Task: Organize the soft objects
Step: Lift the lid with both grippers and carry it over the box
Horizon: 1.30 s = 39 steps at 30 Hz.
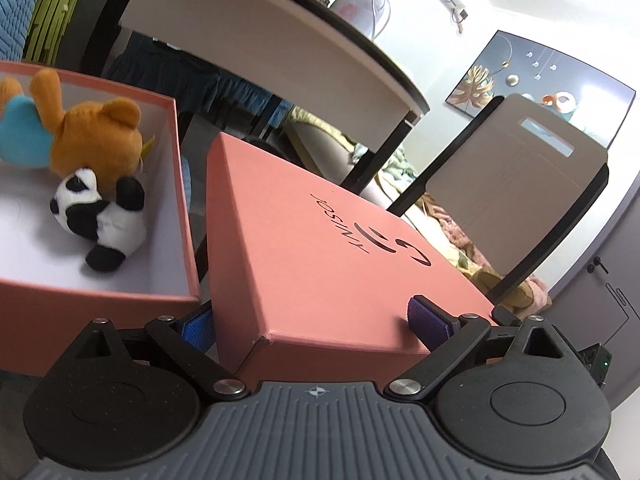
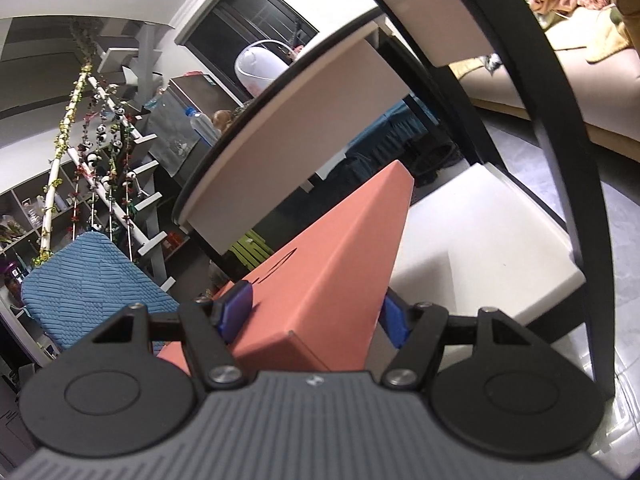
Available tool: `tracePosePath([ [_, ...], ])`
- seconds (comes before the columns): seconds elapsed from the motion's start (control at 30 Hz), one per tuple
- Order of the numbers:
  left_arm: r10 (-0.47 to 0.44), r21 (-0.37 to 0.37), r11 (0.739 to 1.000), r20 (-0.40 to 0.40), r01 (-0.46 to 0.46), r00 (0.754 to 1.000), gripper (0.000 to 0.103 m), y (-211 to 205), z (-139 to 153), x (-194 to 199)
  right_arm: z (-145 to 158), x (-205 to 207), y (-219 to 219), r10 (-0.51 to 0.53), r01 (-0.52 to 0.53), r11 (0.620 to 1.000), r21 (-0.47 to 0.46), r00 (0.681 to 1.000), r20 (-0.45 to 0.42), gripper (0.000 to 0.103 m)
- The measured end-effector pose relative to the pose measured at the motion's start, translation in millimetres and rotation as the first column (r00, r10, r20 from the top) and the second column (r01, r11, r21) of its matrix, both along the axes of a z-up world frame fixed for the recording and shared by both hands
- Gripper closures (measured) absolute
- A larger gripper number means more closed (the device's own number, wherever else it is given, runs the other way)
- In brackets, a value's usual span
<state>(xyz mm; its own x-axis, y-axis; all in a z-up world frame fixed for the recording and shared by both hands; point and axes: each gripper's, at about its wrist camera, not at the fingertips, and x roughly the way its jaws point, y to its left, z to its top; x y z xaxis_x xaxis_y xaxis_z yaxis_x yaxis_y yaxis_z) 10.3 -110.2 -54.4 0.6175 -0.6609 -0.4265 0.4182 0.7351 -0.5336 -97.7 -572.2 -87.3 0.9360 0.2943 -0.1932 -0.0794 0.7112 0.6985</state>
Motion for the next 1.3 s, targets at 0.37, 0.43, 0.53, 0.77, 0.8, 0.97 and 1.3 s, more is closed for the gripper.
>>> tracePosePath([
  [0.37,0.036,-0.026,0.999,0.037,-0.035,0.999,0.006,27.0,13.2,-1.8,11.6,16.1,18.3,0.029,-0.028,0.999,-0.015,0.999,0.046,0.035],
  [0.43,0.046,-0.029,0.999,0.044,-0.044,0.998,0.006,32.4,15.5,-2.6,13.1,19.3,21.8,0.035,-0.034,0.999,-0.016,0.998,0.052,0.035],
  [0.53,0.060,-0.034,0.998,0.059,-0.058,0.996,0.006,41.9,19.7,-4.9,15.4,24.1,27.1,0.044,-0.043,0.999,-0.017,0.997,0.061,0.035],
  [0.77,0.101,-0.042,0.994,0.093,-0.098,0.990,0.006,70.0,29.8,-9.3,31.4,37.6,55.7,0.086,-0.084,0.996,-0.028,0.992,0.097,0.035],
  [0.8,0.109,-0.043,0.993,0.095,-0.105,0.989,0.006,74.2,30.7,-9.1,31.7,41.1,60.1,0.094,-0.092,0.995,-0.027,0.991,0.097,0.035],
  [0.97,0.159,-0.042,0.987,0.103,-0.156,0.982,0.006,98.9,35.3,-11.7,32.8,58.2,82.4,0.133,-0.132,0.991,-0.021,0.986,0.097,0.035],
  [1.3,0.272,-0.046,0.962,0.105,-0.269,0.956,0.006,158.5,40.8,-19.3,27.3,98.4,139.1,0.231,-0.230,0.973,-0.023,0.968,0.096,0.035],
])
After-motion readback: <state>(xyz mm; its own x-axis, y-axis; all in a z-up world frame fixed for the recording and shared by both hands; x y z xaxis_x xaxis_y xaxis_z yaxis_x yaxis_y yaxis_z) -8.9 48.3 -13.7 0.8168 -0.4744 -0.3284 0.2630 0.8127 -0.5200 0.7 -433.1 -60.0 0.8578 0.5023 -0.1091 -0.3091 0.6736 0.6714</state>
